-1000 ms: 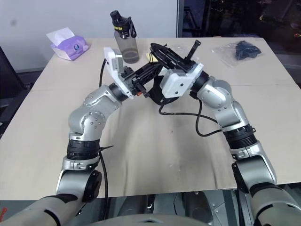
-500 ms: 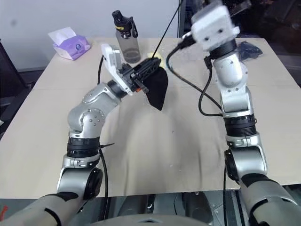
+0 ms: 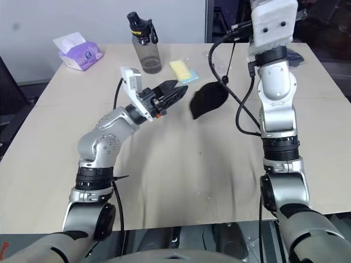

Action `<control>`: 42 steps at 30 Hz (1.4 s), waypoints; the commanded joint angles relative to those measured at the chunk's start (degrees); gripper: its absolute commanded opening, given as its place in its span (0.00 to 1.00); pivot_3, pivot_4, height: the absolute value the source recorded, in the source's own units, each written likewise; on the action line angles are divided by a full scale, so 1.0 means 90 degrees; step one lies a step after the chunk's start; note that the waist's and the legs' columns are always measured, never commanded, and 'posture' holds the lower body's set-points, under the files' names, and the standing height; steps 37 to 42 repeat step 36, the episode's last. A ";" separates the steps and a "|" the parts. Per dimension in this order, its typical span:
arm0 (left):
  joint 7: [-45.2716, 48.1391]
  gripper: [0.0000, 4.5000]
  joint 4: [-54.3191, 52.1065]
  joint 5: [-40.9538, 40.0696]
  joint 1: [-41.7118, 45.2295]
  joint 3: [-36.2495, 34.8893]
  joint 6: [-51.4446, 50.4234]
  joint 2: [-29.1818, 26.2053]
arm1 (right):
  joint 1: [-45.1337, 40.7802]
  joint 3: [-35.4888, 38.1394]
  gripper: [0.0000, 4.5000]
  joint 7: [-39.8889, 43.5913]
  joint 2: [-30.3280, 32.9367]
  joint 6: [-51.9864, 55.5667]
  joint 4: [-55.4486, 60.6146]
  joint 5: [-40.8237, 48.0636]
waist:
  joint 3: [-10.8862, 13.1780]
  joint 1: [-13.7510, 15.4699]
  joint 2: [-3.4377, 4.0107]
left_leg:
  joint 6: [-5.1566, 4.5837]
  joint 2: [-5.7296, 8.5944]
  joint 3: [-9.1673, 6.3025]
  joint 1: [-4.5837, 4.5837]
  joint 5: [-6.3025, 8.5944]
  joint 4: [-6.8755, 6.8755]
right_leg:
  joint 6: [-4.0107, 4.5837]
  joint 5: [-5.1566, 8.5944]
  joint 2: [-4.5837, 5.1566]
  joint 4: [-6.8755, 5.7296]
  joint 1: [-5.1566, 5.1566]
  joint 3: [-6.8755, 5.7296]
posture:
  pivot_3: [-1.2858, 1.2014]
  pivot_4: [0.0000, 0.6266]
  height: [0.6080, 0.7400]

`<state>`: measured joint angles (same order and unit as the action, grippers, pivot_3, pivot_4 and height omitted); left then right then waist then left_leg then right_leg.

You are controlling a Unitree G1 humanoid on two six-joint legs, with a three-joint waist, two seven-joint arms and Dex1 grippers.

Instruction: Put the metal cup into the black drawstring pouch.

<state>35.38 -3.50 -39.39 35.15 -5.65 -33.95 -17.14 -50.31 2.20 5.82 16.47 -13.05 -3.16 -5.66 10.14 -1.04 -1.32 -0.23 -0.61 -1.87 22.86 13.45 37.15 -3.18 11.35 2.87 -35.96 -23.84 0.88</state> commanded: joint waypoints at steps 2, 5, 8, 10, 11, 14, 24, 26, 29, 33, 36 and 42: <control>0.0158 0.58 -0.0279 -0.0281 -0.0034 -0.0294 -0.0253 -0.0312 | 0.0266 -0.0173 0.00 0.0470 0.0001 -0.0004 0.0367 0.0301 | 0.0000 -0.0004 0.0000 | 0.0000 0.0000 0.0002 -0.0001 0.0000 0.0001 | 0.0000 0.0000 0.0000 -0.0001 0.0000 0.0002 | 0.52 0.24 1.00; 0.0026 0.58 -0.0212 -0.0456 -0.0053 -0.0594 -0.0262 -0.0321 | 0.0616 -0.0421 0.00 0.0855 -0.0019 -0.0046 0.0506 0.0412 | 0.0000 -0.0001 0.0000 | 0.0000 0.0001 0.0002 -0.0001 0.0000 0.0002 | 0.0000 0.0000 0.0001 -0.0001 0.0001 0.0002 | 0.52 0.24 1.00; -0.0225 0.58 -0.0049 -0.0243 -0.0097 -0.0702 -0.0243 -0.0405 | 0.0789 -0.0491 0.00 0.1045 -0.0003 -0.0050 0.0603 0.0456 | 0.0001 0.0004 0.0001 | 0.0000 0.0001 0.0002 0.0000 0.0000 0.0002 | 0.0000 0.0000 0.0001 0.0000 0.0001 0.0002 | 0.52 0.24 1.00; -0.0291 0.58 -0.0083 -0.0172 -0.0247 -0.0775 -0.0257 -0.0507 | 0.0885 -0.0463 0.00 0.1128 0.0035 0.0000 0.0634 0.0489 | 0.0000 -0.0002 0.0001 | 0.0000 0.0001 0.0001 -0.0001 0.0000 0.0002 | 0.0000 0.0000 0.0001 -0.0001 0.0000 0.0002 | 0.52 0.24 1.00; -0.0310 0.58 -0.0125 -0.0165 -0.0327 -0.0808 -0.0275 -0.0564 | 0.0931 -0.0439 0.00 0.1175 0.0058 0.0013 0.0640 0.0526 | 0.0000 -0.0001 0.0001 | 0.0000 0.0001 0.0002 -0.0003 0.0000 0.0002 | 0.0000 0.0000 0.0001 -0.0001 0.0001 0.0003 | 0.52 0.24 1.00; -0.0340 0.59 -0.0282 -0.0203 -0.0554 -0.0896 -0.0333 -0.0695 | 0.1107 -0.0343 0.13 0.1350 0.0125 0.0127 0.0692 0.0751 | 0.0000 0.0004 0.0001 | 0.0000 0.0001 0.0000 -0.0002 0.0000 0.0001 | 0.0000 0.0000 0.0000 -0.0001 0.0001 0.0002 | 0.52 0.24 1.00; 0.0007 0.59 -0.0938 0.0560 -0.2770 -0.0723 0.0397 -0.1078 | 0.3698 0.0104 0.93 0.3784 0.0760 0.1407 0.0461 0.3084 | 0.0002 0.0033 0.0004 | -0.0002 0.0001 0.0005 -0.0003 0.0002 -0.0001 | 0.0008 0.0005 0.0009 0.0008 0.0007 0.0003 | 0.52 0.24 1.00; 0.0021 0.59 -0.1068 0.1275 -0.3337 -0.0514 0.1055 -0.1255 | 0.4104 0.0324 0.93 0.4513 0.0954 0.0910 0.0137 0.3348 | 0.0003 0.0030 0.0005 | -0.0003 0.0001 0.0013 -0.0004 0.0002 0.0000 | 0.0024 0.0014 0.0009 0.0009 0.0005 0.0009 | 0.52 0.24 1.00; 0.0222 0.59 -0.1219 0.1356 -0.3948 -0.0602 0.1202 -0.1432 | 0.4526 0.0527 0.93 0.5558 0.1603 0.0712 -0.0565 0.3432 | 0.0003 0.0025 0.0008 | -0.0003 -0.0004 0.0024 -0.0019 0.0002 0.0001 | 0.0026 0.0016 0.0004 0.0007 0.0008 0.0019 | 0.52 0.24 1.00; 0.0595 0.59 -0.1552 0.1534 -0.4503 -0.0559 0.1612 -0.1684 | 0.4479 0.0906 0.93 0.6732 0.2019 0.0278 -0.1521 0.3810 | 0.0002 0.0029 0.0008 | -0.0004 -0.0006 0.0031 -0.0028 0.0002 0.0011 | 0.0024 0.0017 0.0006 0.0005 0.0015 0.0020 | 0.52 0.24 1.00; 0.0762 0.59 -0.1651 0.1508 -0.4641 -0.0578 0.1702 -0.1773 | 0.4242 0.1090 0.93 0.7100 0.2106 0.0303 -0.2151 0.3894 | 0.0002 0.0023 0.0008 | -0.0004 -0.0010 0.0034 -0.0028 0.0002 0.0011 | 0.0025 0.0016 0.0002 0.0005 0.0015 0.0021 | 0.52 0.24 1.00; 0.0762 0.59 -0.1651 0.1508 -0.4641 -0.0578 0.1702 -0.1773 | 0.4242 0.1090 0.93 0.7100 0.2106 0.0303 -0.2151 0.3894 | 0.0002 0.0023 0.0008 | -0.0004 -0.0010 0.0034 -0.0028 0.0002 0.0011 | 0.0025 0.0016 0.0002 0.0005 0.0015 0.0021 | 0.52 0.24 1.00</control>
